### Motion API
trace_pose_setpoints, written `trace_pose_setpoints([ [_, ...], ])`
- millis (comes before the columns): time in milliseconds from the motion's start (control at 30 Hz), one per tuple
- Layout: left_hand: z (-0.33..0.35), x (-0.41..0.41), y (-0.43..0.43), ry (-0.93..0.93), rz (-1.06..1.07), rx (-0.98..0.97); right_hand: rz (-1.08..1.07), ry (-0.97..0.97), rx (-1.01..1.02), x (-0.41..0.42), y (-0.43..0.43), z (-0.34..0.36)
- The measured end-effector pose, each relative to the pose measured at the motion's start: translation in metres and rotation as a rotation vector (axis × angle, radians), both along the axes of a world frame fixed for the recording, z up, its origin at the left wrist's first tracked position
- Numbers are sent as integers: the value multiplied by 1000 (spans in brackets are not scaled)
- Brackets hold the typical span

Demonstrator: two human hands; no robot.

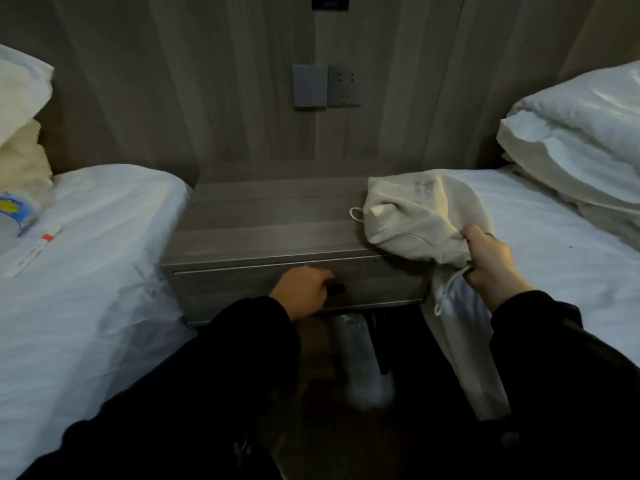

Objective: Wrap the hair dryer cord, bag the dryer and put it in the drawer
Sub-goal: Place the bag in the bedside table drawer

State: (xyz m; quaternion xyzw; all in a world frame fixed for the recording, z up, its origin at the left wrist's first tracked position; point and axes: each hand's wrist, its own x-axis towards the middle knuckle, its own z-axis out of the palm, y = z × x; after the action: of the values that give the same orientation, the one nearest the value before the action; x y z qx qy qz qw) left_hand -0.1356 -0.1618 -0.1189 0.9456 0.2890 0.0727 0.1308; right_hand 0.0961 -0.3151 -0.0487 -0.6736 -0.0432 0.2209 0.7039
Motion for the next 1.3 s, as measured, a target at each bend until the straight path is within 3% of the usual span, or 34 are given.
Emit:
trace_pose_setpoints([
  [100,-18,0,-10,132,14,-81,10,44,32,-6,-5,-8],
  [233,-18,2,-22,63,125,-84,26,38,81,-14,-5,-11],
  [333,-13,-2,-30,102,62,-29,27,13,80,-16,-5,-12],
  [367,-13,-7,-35,67,13,40,36,13,74,-15,-6,-14],
  [467,-8,-25,-44,-292,-151,401,99,15,26,-15,-10,-16],
  [533,-3,-34,-46,-358,-188,483,102,39,42,-16,-13,-16],
  [667,7,-47,-45,-192,24,96,149,110,130,-20,-17,-13],
  [767,22,-45,-39,-169,129,-183,255,180,133,-21,-20,-10],
  [900,37,-45,-18,-224,338,-1002,503,327,64,-21,-27,-2],
  [967,34,-45,-11,-422,455,-1258,595,356,41,-23,-31,2],
  [1033,32,-44,-4,-646,524,-1375,647,346,-25,-30,-33,8],
  [1100,35,-43,-3,-720,457,-1513,652,364,-86,-37,-32,11],
  [1200,42,-44,-5,-628,384,-1674,610,389,-219,-38,-27,7],
  [1300,44,-43,-6,-411,321,-1649,608,379,-298,-39,-21,4],
])
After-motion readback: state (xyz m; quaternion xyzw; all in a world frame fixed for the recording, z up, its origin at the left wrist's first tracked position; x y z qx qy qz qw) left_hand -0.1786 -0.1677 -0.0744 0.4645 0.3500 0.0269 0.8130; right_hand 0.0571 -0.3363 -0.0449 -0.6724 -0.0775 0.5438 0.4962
